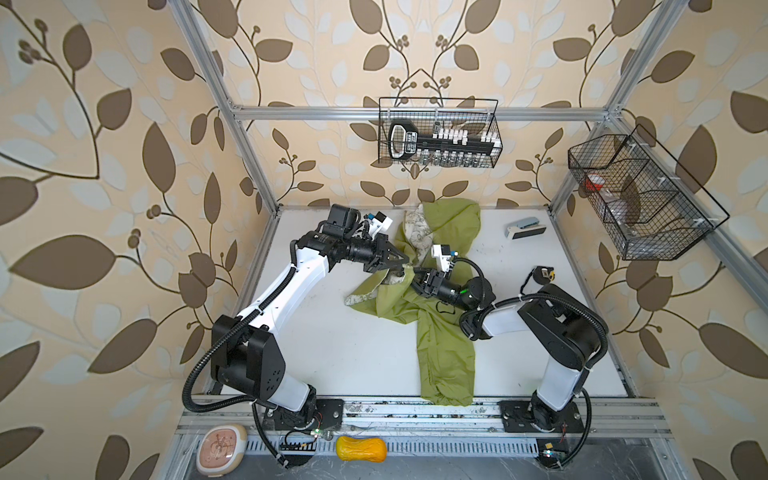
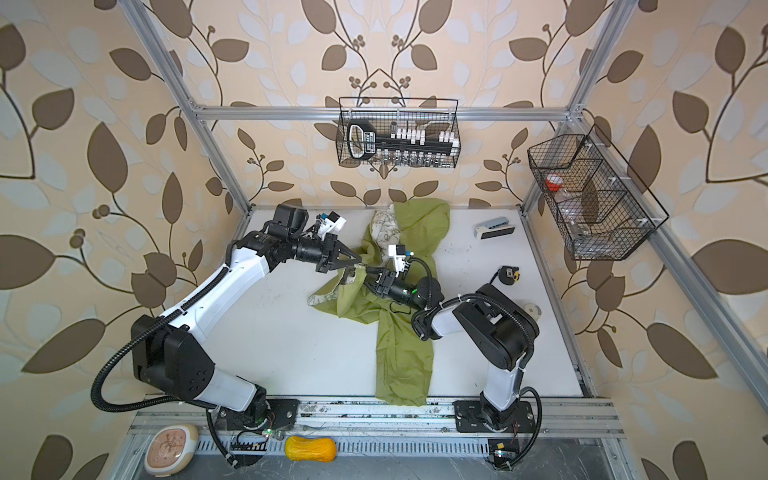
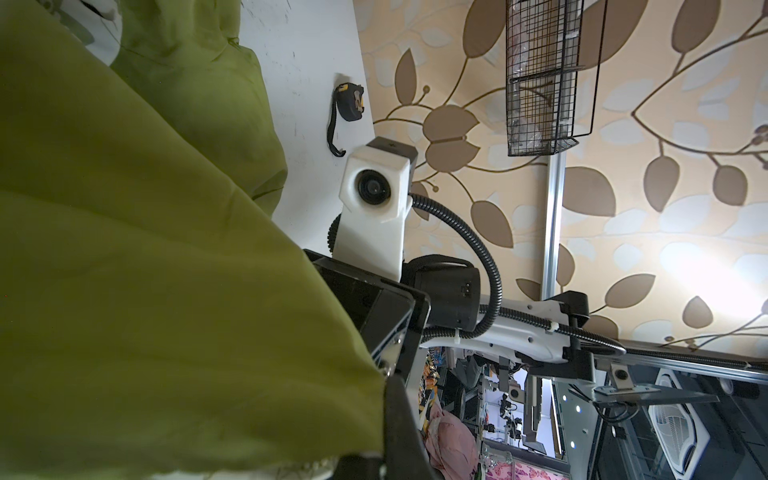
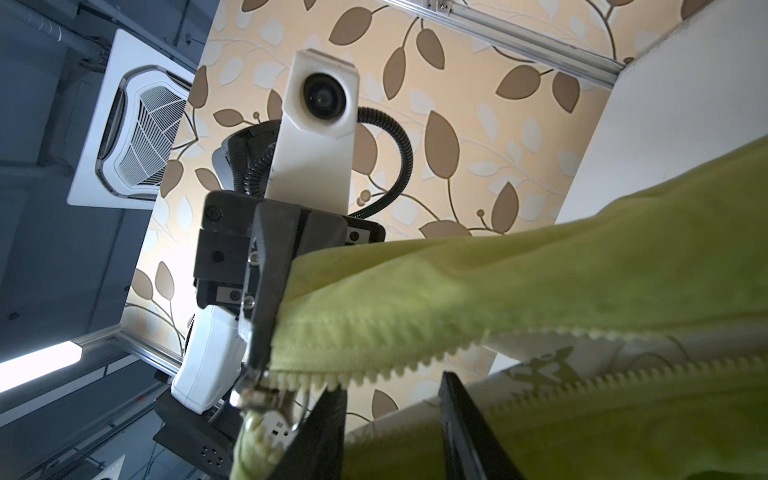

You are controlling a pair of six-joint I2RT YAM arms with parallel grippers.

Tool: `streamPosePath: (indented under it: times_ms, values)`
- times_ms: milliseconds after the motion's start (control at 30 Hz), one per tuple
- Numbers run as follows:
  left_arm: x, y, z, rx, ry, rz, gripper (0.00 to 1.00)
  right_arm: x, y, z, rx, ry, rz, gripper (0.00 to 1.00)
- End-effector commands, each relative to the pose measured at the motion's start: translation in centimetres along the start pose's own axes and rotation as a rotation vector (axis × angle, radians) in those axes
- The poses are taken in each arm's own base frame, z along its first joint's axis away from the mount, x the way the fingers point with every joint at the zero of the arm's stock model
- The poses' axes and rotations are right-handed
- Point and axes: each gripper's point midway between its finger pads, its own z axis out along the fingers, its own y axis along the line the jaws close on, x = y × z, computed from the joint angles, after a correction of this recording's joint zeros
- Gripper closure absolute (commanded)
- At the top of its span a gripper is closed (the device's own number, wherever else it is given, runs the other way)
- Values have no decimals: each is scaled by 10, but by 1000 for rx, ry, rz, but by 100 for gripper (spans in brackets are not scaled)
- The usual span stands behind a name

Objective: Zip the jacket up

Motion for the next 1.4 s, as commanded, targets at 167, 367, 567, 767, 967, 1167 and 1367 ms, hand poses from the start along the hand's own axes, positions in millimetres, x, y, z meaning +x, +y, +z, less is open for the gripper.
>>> streamPosePath:
  times_ms: [167,367,567,767,967,1167,1367]
  values:
    - [12,-20,-11,63,18,43,100,-14,17,-8,-53,-48,1,59]
    - [16,-18,-11,58,32,39,100,-18,23,-12,-62,-59,-2,58]
    - [18,-23,-12,79,42,47,100,-21,25,-18,-59,-70,2,60]
    - [17,-26,-13,89,42,51,100,-21,45,-10,-112,-44,-8,60]
    - [15,-30,-13,102,38,53,100,-24,46,-13,-111,-53,24,63]
    - [11,-35,-13,122,32,54,100,-21,57,-13,-133,-41,36,70]
    - [7,-34,-11,130,16,42,100,-25,70,-16,-159,-49,45,73]
